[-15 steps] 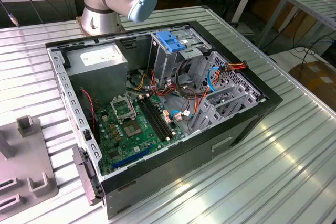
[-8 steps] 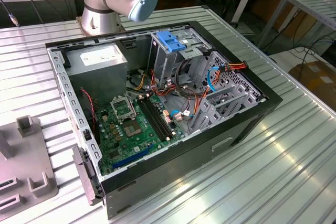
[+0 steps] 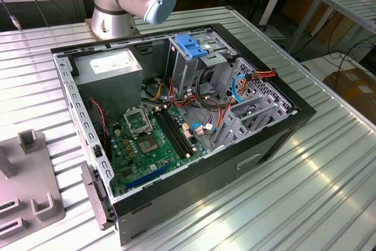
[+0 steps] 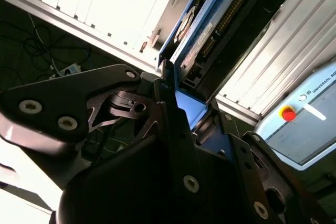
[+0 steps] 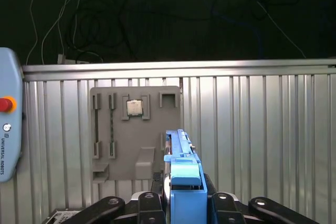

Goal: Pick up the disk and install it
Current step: 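Pick up the disk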

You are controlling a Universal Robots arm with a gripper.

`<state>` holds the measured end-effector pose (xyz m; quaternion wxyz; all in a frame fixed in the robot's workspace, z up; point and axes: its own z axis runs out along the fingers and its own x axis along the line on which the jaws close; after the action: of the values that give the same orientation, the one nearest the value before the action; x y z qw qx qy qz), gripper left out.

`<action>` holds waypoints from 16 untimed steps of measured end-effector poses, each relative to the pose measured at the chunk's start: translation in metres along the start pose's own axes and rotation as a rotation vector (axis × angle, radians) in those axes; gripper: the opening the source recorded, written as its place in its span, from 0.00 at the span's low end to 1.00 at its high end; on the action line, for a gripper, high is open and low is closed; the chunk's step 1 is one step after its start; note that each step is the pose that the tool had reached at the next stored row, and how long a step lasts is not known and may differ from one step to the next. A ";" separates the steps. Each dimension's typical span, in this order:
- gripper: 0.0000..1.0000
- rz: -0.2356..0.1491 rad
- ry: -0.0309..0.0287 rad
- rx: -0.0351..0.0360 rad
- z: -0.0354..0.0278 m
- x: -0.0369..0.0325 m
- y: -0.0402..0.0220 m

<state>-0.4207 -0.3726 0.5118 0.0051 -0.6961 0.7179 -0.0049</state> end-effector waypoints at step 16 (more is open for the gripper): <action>0.37 0.000 0.0001 0.0000 0.0002 -0.0006 -0.0178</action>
<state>-0.4029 -0.3725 0.5118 0.0051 -0.6961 0.7179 -0.0049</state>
